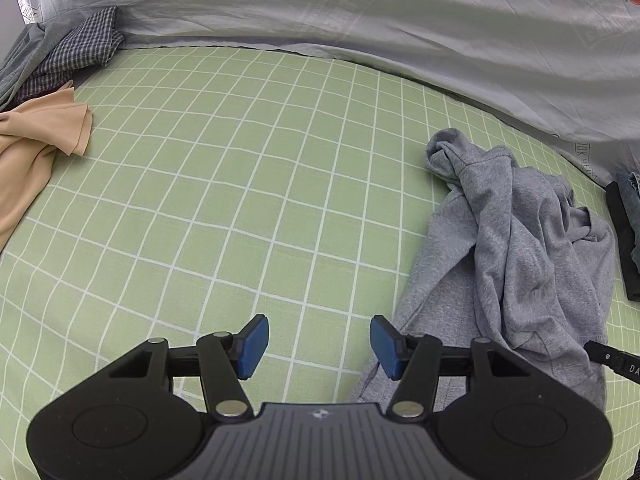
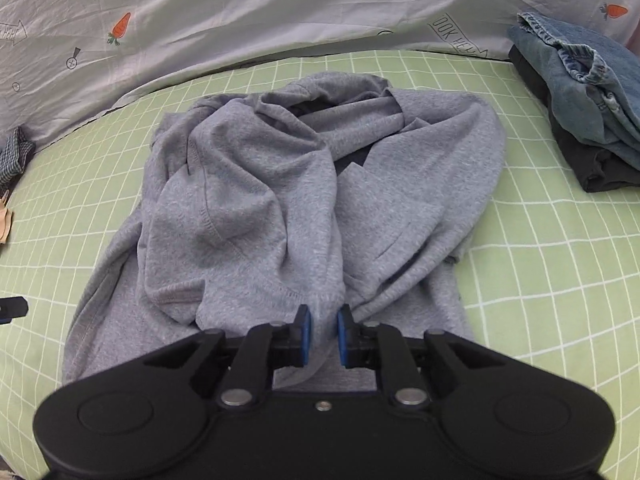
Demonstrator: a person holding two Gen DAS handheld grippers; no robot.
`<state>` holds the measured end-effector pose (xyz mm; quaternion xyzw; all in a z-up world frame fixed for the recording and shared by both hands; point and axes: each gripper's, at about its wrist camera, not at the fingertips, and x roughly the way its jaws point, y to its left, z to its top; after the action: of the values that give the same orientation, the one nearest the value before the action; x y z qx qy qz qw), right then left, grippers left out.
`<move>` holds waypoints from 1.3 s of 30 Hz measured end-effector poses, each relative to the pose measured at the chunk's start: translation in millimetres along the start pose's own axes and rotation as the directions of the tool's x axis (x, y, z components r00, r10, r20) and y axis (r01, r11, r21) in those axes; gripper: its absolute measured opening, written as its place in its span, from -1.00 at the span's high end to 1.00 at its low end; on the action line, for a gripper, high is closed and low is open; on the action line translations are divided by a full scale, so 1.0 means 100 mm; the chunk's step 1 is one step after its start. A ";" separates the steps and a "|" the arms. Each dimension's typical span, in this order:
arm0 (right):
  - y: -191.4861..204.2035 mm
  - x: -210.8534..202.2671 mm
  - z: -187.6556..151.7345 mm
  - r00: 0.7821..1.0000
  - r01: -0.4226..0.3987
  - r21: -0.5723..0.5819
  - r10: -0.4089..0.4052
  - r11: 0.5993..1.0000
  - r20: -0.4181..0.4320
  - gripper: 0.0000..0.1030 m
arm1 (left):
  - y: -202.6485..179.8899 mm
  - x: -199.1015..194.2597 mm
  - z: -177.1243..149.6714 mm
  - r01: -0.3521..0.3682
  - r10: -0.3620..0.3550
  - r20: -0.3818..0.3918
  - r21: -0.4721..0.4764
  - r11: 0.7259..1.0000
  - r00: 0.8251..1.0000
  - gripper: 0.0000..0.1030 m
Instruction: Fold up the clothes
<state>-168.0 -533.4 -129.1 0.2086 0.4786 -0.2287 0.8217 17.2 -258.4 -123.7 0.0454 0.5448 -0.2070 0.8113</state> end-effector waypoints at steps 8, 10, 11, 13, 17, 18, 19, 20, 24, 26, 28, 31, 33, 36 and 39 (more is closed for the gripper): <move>-0.03 0.19 -0.09 0.999 -0.002 0.032 0.003 0.999 -0.045 0.24 | -0.12 0.17 0.07 -0.030 0.032 -0.019 0.063 0.998 0.999 -0.11; -0.02 0.22 -0.15 0.998 -0.005 0.032 0.007 0.999 -0.055 0.63 | -0.14 0.19 0.06 -0.031 0.033 -0.027 0.074 0.997 0.999 -0.11; -0.02 0.23 -0.16 0.998 -0.007 0.033 0.009 0.999 -0.061 0.79 | -0.15 0.20 0.06 -0.028 0.031 -0.033 0.079 0.996 0.999 -0.11; -0.03 0.21 -0.18 0.998 -0.025 0.033 0.027 0.999 -0.056 0.85 | -0.16 0.21 0.05 -0.026 0.030 -0.042 0.090 0.996 0.999 -0.11; 0.01 0.10 -0.09 0.996 -0.080 0.039 0.081 0.996 -0.027 0.85 | -0.18 0.21 0.05 -0.025 0.029 -0.039 0.103 0.994 0.999 -0.11; 0.03 0.07 -0.03 0.995 -0.099 0.041 0.099 0.994 -0.014 0.85 | -0.18 0.21 0.05 -0.026 0.030 -0.038 0.102 0.994 0.999 -0.11; 0.06 0.06 0.03 0.993 -0.115 0.041 0.115 0.992 -0.001 0.86 | -0.17 0.21 0.04 -0.026 0.030 -0.041 0.100 0.995 0.999 -0.11; 0.10 0.06 0.10 0.992 -0.122 0.027 0.122 0.992 0.013 0.85 | -0.17 0.22 0.04 -0.026 0.031 -0.047 0.096 0.995 0.998 -0.11; 0.25 0.18 0.46 0.991 -0.121 -0.023 0.122 0.992 0.057 0.86 | -0.14 0.25 0.05 -0.035 0.040 -0.059 0.084 0.996 0.997 -0.11; 0.29 0.25 0.73 0.986 -0.142 -0.026 0.144 0.990 0.085 0.86 | -0.12 0.26 0.06 -0.043 0.048 -0.057 0.080 0.996 0.997 -0.11; 0.34 0.28 1.01 0.981 -0.147 -0.041 0.151 0.988 0.124 0.86 | -0.10 0.27 0.08 -0.056 0.060 -0.056 0.070 0.996 0.997 -0.11; 0.40 0.25 1.49 0.965 -0.134 -0.073 0.147 0.988 0.216 0.87 | -0.07 0.30 0.13 -0.076 0.079 -0.058 0.061 0.995 0.995 -0.11; 0.41 0.14 1.80 0.943 -0.140 -0.052 0.149 0.989 0.297 0.87 | -0.06 0.32 0.18 -0.086 0.090 -0.059 0.060 0.994 0.994 -0.11; 0.42 -0.08 2.17 0.884 -0.124 -0.039 0.128 0.992 0.450 0.87 | -0.07 0.37 0.23 -0.095 0.099 -0.060 0.066 0.993 0.993 -0.11; 0.39 -0.24 2.32 0.799 -0.089 -0.010 0.077 0.996 0.596 0.87 | -0.10 0.41 0.28 -0.093 0.098 -0.060 0.074 0.993 0.993 -0.11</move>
<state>4.0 -627.9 1.9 0.1546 0.1847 -0.2507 0.9376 50.4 -287.6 -148.3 0.1070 0.5599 -0.1857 0.8003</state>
